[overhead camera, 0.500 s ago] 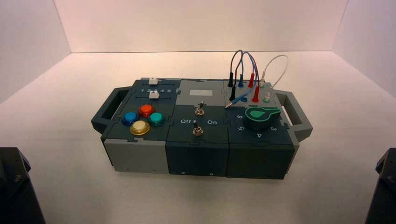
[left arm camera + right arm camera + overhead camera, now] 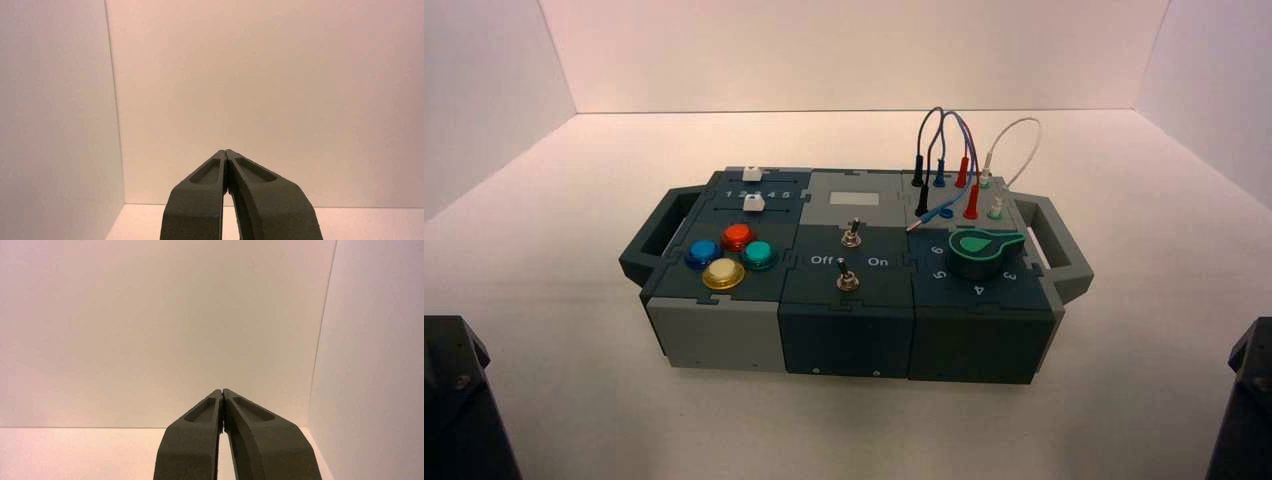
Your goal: Move the top slider to position 5.
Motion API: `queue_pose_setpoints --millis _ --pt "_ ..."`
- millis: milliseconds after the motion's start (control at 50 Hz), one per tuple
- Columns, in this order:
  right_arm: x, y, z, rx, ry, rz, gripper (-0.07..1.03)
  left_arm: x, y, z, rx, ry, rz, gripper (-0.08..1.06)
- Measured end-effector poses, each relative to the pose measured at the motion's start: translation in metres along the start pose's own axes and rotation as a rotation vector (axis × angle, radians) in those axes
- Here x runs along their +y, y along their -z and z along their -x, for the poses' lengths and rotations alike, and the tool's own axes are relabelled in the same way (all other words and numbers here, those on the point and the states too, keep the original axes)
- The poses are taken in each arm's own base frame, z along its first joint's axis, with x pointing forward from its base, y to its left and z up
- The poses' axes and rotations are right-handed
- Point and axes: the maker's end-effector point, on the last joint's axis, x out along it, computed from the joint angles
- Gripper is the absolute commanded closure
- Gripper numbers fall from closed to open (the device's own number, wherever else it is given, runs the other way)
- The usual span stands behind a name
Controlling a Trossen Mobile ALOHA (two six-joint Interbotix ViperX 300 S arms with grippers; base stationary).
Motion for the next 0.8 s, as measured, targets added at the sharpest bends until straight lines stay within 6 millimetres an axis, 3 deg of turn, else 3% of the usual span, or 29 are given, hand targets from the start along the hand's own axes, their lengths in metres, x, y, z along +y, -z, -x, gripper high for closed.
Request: queue_pose_setpoints --millis 440,800 --pt "0.012 0.018 -0.006 0.143 -0.044 -0.001 0.98 0.000 0.014 -0.005 0.166 0.000 0.002 1.00" --pt "0.065 0.044 -0.005 0.348 -0.233 0.025 0.98 -0.016 0.043 -0.005 0.402 0.057 -0.007 1.00"
